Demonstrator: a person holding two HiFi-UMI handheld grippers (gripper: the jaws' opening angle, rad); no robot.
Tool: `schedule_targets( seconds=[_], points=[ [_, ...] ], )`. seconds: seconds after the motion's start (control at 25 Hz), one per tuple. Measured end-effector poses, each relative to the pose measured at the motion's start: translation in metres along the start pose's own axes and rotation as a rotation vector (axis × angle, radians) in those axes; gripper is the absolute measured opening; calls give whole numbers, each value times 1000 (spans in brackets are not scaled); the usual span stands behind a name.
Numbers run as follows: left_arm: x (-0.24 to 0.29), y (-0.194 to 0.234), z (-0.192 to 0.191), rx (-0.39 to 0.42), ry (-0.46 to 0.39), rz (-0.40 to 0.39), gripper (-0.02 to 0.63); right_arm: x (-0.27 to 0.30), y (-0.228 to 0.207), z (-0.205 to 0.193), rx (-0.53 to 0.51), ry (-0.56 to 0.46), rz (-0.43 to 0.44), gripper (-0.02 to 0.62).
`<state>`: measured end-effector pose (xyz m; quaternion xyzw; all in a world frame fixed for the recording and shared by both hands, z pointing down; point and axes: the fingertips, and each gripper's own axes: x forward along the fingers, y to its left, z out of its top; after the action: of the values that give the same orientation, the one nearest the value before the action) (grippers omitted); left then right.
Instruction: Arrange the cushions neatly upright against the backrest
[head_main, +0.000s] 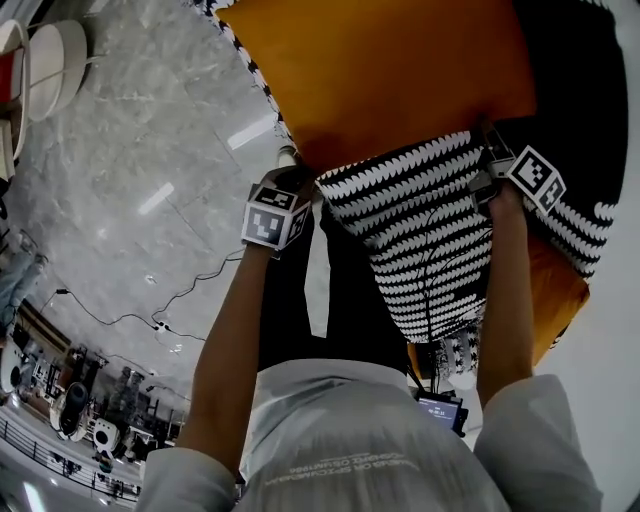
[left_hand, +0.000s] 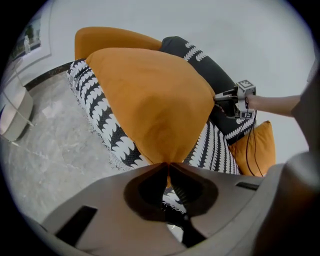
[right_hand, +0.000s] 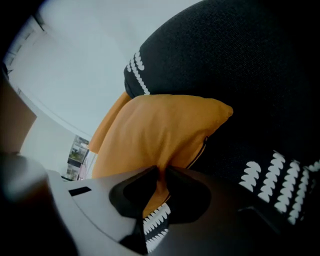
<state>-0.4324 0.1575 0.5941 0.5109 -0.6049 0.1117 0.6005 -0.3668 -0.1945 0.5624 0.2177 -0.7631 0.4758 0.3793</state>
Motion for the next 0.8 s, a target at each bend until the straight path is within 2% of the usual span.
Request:
schedule_targets(
  seconds=[0.28, 0.52, 0.68, 0.8],
  points=[
    [-21, -1, 10, 33, 6, 18, 23, -17, 24, 7, -65, 13, -35, 34],
    [-65, -6, 42, 60, -81, 15, 21, -35, 68, 33, -123, 32, -32, 21],
    [-89, -7, 60, 80, -98, 25, 20, -35, 87, 45, -107, 62, -35, 14],
    [-99, -22, 75, 140, -92, 8, 20, -43, 93, 58, -79, 52, -66, 12]
  ],
)
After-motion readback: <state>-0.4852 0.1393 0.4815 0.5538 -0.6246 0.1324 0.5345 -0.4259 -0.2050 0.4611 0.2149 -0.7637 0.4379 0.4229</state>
